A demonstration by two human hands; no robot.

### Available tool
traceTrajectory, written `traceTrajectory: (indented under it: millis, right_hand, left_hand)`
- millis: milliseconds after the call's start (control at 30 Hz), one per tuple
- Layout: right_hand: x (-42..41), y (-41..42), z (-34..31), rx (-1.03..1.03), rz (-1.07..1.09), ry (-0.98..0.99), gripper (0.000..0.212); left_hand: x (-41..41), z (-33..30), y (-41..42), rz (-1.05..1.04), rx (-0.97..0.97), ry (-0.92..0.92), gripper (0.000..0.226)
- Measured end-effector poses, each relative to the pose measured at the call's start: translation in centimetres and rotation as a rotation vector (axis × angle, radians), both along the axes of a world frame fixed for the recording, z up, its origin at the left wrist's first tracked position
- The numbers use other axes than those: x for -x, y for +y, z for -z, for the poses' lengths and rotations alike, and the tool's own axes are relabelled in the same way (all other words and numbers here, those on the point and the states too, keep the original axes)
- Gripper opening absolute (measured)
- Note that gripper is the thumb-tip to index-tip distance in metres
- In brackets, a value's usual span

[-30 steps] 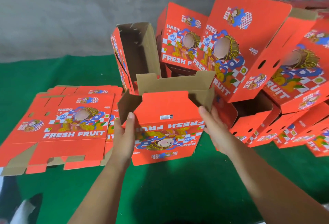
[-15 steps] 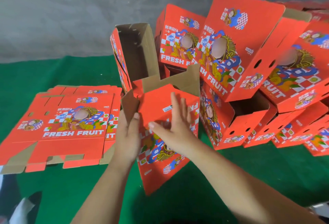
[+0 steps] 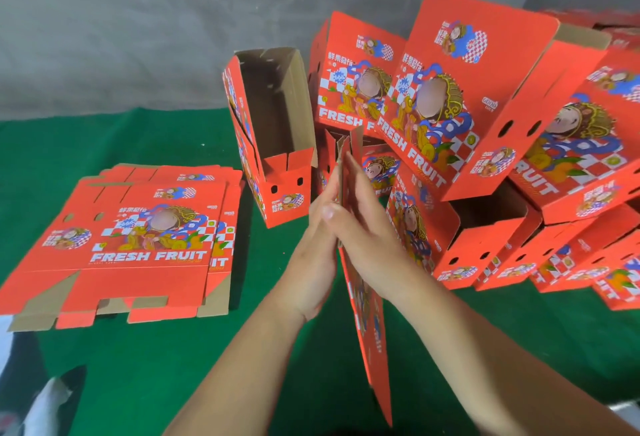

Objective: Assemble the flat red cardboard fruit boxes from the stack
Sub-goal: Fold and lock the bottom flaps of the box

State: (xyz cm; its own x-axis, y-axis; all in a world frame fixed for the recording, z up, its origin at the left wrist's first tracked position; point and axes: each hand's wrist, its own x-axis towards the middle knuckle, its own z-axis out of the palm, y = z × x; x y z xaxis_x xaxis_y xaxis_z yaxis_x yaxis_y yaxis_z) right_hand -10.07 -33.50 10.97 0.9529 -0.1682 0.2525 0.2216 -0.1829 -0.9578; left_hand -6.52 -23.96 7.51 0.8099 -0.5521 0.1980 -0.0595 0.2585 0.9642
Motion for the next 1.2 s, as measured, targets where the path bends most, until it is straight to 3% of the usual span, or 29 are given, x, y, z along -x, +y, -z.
traceTrajectory:
  millis: [167, 267, 433, 500, 567, 667, 700, 800, 833, 900, 1000, 1100, 1200]
  right_hand:
    - [0.9, -0.6, -1.1, -0.042, 0.156, -0.157, 0.068]
    - [1.4, -2.3, -2.3, -0.028, 0.18, -0.247, 0.042]
    - [3.1, -7.7, -3.6, 0.085, 0.212, -0.243, 0.016]
    - [3.8, -9.9, -4.0, 0.054, 0.301, -0.255, 0.021]
    - [4.0, -11.4, -4.2, 0.157, 0.412, -0.302, 0.032]
    - [2.6, -12.2, -3.7, 0.256, 0.534, -0.324, 0.036]
    - [2.0, -12.1, -3.3, 0.282, 0.543, -0.316, 0.035]
    - [0.2, -11.6, -1.3, 0.361, 0.509, -0.249, 0.039]
    - [-0.1, -11.6, -0.7, 0.369, 0.501, -0.244, 0.04]
    - [-0.4, -11.7, -0.3, 0.347, 0.512, -0.275, 0.04]
    - [-1.0, -11.8, -0.2, 0.291, 0.555, -0.338, 0.033]
    - [-2.2, -11.5, 0.1, 0.337, 0.539, -0.324, 0.031]
    - [-3.1, -11.5, 0.0, 0.422, 0.471, -0.286, 0.032]
  left_hand:
    - [0.5, -0.3, -0.8, -0.085, -0.077, -0.184, 0.051]
    - [0.4, -0.4, -0.6, -0.116, -0.078, -0.233, 0.056]
    - [-2.0, 1.0, 1.6, -0.354, -0.095, -0.158, 0.065]
    - [-3.6, 1.5, 3.2, -0.502, -0.064, -0.092, 0.057]
    - [-5.3, 1.7, 4.3, -0.587, -0.073, -0.04, 0.048]
    - [-7.4, 2.0, 5.0, -0.534, -0.09, 0.087, 0.024]
    - [-7.9, 2.2, 5.2, -0.508, -0.132, 0.116, 0.028]
    - [-9.2, 2.7, 6.9, -0.564, -0.262, 0.176, 0.096]
    - [-9.8, 3.0, 7.7, -0.617, -0.292, 0.204, 0.109]
    - [-10.9, 3.8, 9.7, -0.658, -0.359, 0.351, 0.117]
    - [-11.0, 5.2, 11.8, -0.464, -0.359, 0.516, 0.094]
    - [-9.7, 6.1, 11.9, -0.354, -0.333, 0.38, 0.064]
    - [-9.7, 5.6, 11.0, -0.49, -0.322, 0.227, 0.023]
